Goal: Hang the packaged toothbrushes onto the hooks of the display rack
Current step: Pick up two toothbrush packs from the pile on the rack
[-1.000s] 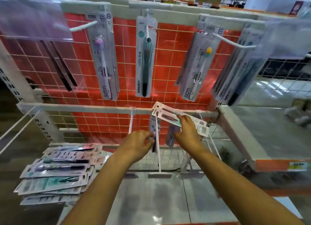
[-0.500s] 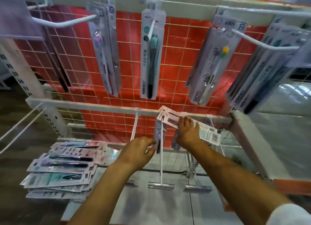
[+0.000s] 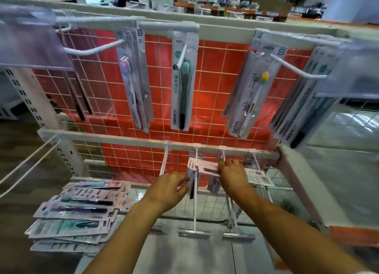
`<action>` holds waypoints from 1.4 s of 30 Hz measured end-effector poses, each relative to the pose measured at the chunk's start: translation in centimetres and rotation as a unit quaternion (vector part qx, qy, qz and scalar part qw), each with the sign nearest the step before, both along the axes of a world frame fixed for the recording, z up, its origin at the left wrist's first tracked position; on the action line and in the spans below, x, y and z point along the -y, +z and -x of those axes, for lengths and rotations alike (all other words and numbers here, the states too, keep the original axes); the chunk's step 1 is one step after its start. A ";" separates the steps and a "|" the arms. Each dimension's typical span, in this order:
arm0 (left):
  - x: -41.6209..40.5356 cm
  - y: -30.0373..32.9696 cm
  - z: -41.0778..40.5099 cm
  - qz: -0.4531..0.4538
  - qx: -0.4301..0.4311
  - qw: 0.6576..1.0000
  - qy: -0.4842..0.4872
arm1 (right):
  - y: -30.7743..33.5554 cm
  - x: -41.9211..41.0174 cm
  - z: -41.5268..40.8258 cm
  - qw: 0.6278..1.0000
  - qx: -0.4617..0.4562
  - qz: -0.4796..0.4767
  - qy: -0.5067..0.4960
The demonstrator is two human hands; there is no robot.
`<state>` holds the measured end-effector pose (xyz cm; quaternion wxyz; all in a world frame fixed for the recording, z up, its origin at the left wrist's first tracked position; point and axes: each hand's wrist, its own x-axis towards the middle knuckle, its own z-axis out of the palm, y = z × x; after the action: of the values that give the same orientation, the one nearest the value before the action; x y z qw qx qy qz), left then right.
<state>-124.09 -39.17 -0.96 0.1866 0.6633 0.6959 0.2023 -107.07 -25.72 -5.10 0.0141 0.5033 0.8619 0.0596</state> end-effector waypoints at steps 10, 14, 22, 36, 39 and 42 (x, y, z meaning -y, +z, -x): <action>0.8 0.8 -1.2 0.021 -0.023 0.999 -0.012 | 2.5 5.2 -1.7 0.995 -0.083 -0.005 0.051; 1.4 1.6 -2.0 -0.061 0.080 0.995 0.021 | 3.8 7.4 -1.4 0.971 -0.233 -0.006 0.057; 3.3 4.8 -4.0 -0.104 0.442 0.891 0.012 | 11.1 11.5 -1.5 0.755 -0.616 0.223 0.018; 5.5 5.3 -6.7 -0.059 0.516 0.854 -0.004 | 12.9 12.5 -2.0 0.495 -0.779 0.384 -0.007; 5.5 5.0 -6.5 -0.086 0.535 0.840 0.030 | 11.8 12.9 -1.7 0.510 -0.766 0.391 -0.002; 5.5 4.8 -5.9 -0.105 0.534 0.837 0.051 | 10.6 13.7 -1.6 0.555 -0.723 0.413 -0.004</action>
<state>-118.18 -44.70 3.82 0.4479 0.4312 0.4954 0.6067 -105.48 -39.39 5.46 -0.4071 0.3195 0.5110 -0.6864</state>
